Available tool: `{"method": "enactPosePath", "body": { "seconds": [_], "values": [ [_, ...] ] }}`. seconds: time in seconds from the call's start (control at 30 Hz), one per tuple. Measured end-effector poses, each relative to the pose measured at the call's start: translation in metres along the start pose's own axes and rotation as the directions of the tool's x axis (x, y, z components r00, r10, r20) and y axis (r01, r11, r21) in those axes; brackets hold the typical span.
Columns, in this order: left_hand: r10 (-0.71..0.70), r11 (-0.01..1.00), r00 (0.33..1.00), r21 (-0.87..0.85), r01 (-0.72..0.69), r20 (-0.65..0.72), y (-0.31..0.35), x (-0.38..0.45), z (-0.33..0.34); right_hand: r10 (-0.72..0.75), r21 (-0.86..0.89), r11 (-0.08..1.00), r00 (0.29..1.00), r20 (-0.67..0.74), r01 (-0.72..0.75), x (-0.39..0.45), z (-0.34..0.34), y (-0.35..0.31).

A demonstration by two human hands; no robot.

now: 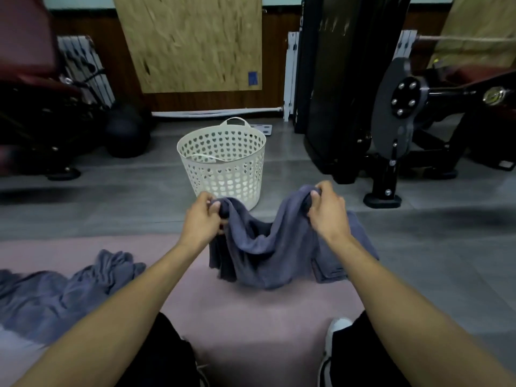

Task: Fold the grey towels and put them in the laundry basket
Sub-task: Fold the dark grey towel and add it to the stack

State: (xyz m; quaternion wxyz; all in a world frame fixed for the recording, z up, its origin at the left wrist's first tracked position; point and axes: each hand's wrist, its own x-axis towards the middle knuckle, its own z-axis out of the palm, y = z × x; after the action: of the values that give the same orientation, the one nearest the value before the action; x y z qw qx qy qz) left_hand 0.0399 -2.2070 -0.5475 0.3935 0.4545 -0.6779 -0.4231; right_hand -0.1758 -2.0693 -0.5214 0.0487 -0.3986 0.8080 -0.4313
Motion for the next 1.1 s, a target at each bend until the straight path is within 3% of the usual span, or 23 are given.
{"method": "enactPosePath", "body": {
  "seconds": [0.07,0.17,0.23,0.3,0.4,0.5,0.6,0.7,0.8,0.93,1.1],
  "values": [
    [-0.029,0.999,0.999,-0.04,0.028,-0.025,0.002,-0.007,-0.001,0.018,-0.077,0.997,1.0,0.019,-0.016,-0.006,0.0,0.003],
    [0.021,0.996,0.985,-0.085,-0.035,-0.169,0.007,-0.007,-0.002,-0.034,-0.064,0.998,0.993,-0.115,0.027,-0.011,-0.001,-0.004],
    [-0.051,0.999,0.987,-0.018,0.049,-0.149,0.001,-0.001,-0.002,-0.01,-0.095,0.995,0.992,-0.124,-0.002,-0.007,0.001,-0.002],
    [-0.219,0.962,0.974,0.154,0.225,-0.056,-0.015,0.007,0.0,0.101,-0.229,0.969,0.995,0.005,-0.097,0.0,0.011,0.007],
    [-0.452,0.85,0.891,0.326,0.414,0.047,-0.034,0.024,0.004,0.212,-0.326,0.936,0.954,0.212,-0.135,0.015,0.031,0.021],
    [-0.351,0.914,0.936,0.212,0.346,-0.014,-0.04,0.054,0.007,0.201,-0.219,0.965,0.947,0.252,-0.147,0.04,0.045,0.017],
    [-0.113,0.983,0.988,0.133,0.126,-0.103,-0.03,0.083,0.001,0.133,-0.012,0.991,0.977,0.167,-0.133,0.065,0.046,0.0],
    [-0.029,1.0,0.981,0.004,0.031,-0.191,-0.015,0.107,-0.007,0.062,0.102,0.993,0.997,0.044,-0.066,0.079,0.04,-0.02],
    [-0.035,0.994,0.967,-0.111,0.007,-0.253,-0.014,0.111,-0.018,0.018,0.176,0.984,0.998,-0.061,-0.007,0.076,0.035,-0.028],
    [-0.095,0.992,0.969,-0.104,0.073,-0.23,-0.06,0.087,-0.031,0.054,0.203,0.978,0.996,-0.065,-0.04,0.044,0.043,-0.005],
    [-0.346,0.938,0.927,-0.044,0.343,-0.149,-0.145,0.007,-0.019,0.231,0.102,0.966,0.97,0.077,-0.238,-0.042,0.07,0.062]
  ]
}}
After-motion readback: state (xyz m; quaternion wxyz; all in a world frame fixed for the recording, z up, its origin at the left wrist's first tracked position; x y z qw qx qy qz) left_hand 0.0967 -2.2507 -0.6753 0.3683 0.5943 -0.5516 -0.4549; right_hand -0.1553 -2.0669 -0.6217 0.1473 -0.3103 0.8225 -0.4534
